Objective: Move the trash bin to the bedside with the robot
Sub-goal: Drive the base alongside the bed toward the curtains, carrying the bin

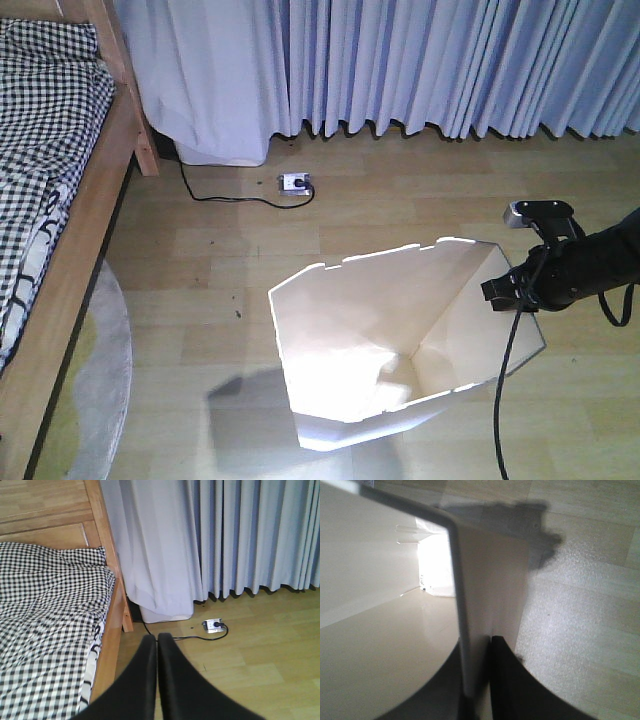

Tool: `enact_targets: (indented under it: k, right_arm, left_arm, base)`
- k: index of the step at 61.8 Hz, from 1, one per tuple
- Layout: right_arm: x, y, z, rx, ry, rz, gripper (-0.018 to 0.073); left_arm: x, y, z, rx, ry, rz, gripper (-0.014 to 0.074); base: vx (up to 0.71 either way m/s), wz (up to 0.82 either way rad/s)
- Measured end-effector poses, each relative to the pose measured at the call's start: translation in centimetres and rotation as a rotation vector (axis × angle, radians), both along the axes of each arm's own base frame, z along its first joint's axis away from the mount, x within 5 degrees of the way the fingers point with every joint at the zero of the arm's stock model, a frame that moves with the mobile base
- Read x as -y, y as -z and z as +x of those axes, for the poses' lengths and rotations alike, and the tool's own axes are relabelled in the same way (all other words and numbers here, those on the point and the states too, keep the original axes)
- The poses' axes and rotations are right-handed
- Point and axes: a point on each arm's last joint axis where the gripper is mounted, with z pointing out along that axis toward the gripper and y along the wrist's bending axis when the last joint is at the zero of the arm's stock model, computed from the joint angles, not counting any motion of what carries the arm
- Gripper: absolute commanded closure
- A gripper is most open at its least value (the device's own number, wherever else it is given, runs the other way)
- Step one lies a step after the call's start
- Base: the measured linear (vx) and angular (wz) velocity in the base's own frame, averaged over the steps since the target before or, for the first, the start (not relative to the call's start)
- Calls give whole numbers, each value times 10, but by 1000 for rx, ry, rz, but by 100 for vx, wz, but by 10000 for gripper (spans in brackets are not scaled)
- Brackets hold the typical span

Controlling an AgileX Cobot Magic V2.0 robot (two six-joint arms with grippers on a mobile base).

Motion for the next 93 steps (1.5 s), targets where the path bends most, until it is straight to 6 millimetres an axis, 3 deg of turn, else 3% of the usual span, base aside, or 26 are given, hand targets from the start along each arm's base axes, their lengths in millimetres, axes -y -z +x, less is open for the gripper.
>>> enact_targets:
  k: [93]
  right_arm:
    - [0,0,0,0,0,1,566]
  left_arm:
    - [0,0,0,0,0,0,602]
  base:
    - [18,1]
